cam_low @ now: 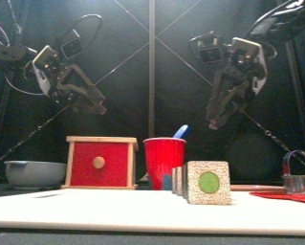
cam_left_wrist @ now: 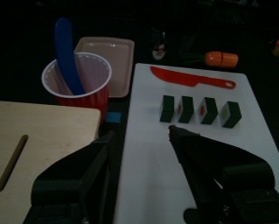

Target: Place 2 cut sections into the bowl and 2 cut sections onto the plate

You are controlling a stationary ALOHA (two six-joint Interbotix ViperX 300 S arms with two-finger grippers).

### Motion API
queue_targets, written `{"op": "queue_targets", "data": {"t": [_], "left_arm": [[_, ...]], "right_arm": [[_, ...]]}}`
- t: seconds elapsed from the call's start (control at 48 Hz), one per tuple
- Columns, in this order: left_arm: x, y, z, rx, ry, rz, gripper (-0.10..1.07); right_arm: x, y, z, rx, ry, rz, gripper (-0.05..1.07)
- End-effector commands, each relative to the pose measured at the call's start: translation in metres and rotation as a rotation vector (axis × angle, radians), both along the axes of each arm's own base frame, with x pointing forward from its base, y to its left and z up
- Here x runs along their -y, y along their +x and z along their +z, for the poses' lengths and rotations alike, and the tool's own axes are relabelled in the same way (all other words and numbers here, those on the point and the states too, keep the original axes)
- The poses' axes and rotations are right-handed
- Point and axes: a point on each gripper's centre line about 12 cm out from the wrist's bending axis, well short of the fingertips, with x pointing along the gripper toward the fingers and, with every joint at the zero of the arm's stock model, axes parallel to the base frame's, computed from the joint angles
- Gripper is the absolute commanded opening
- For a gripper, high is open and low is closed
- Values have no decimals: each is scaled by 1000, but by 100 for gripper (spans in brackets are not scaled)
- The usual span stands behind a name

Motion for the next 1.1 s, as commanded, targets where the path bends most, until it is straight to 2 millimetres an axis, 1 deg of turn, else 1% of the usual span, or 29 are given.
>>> {"op": "queue_targets", "data": {"t": [0.0, 0.062, 0.167, 0.271, 0.417, 0.521, 0.667, 0.896, 1.083], "left_arm": [[0, 3, 6, 18, 7, -4, 87], [1, 3, 6, 14, 9, -7, 87], [2, 1, 2, 4, 12, -13, 87], [1, -2, -1, -6, 12, -10, 87], [1, -7, -6, -20, 8, -5, 87], [1, -10, -7, -18, 6, -3, 87], [0, -16, -7, -15, 6, 6, 87], [-3, -22, -11, -22, -2, 25, 87], [-4, -25, -14, -28, -17, 38, 87]], "right_arm": [[3, 17, 13, -11, 14, 12, 82], [5, 25, 14, -43, 36, 33, 82], [15, 35, 16, -78, 58, 78, 82], [28, 43, 11, -96, 90, 108, 82], [35, 55, -8, -137, 126, 138, 82], [34, 62, -18, -157, 140, 153, 82], [32, 66, -28, -179, 139, 173, 83], [35, 65, -42, -207, 137, 169, 83], [35, 67, -44, -205, 140, 167, 83]]}}
